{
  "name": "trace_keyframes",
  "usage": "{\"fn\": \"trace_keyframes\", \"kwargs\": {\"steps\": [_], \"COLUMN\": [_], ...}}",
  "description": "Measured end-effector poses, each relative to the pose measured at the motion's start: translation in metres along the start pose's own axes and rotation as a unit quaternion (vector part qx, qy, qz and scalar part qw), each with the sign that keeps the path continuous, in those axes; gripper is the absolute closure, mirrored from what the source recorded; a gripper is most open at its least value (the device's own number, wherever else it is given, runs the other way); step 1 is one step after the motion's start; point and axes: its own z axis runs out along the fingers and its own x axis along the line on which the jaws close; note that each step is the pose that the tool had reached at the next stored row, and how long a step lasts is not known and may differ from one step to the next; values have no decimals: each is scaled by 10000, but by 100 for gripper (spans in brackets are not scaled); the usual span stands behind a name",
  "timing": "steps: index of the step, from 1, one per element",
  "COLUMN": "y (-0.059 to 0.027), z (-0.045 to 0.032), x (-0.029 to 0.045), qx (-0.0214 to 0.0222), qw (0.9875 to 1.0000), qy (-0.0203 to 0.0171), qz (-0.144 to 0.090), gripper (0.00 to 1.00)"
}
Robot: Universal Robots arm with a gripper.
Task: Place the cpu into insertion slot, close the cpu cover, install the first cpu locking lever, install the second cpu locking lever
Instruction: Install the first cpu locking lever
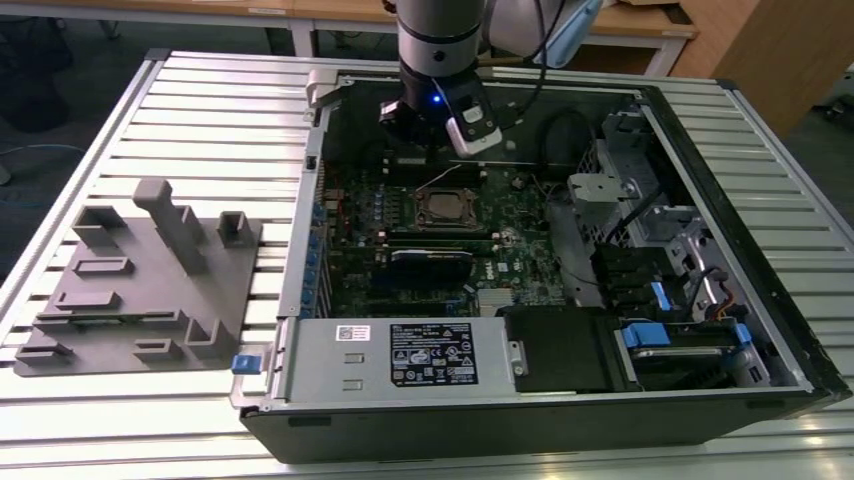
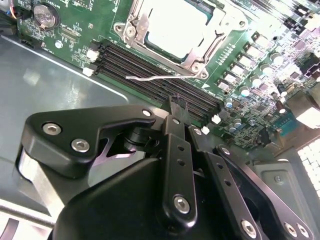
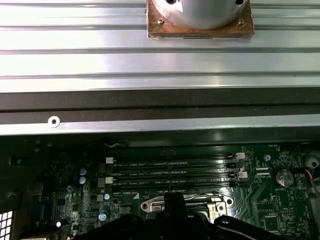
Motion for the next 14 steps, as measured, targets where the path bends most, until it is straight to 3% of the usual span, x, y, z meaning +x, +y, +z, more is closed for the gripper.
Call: {"fn": "trace_keyframes", "kwargs": {"steps": [9, 14], "y": [-4, -1], "z": [63, 135], "x": [-101, -139], "qx": [1, 1], "qw": [10000, 10000], "qy": [4, 5], "qz": [1, 2], "gripper": [89, 89]}}
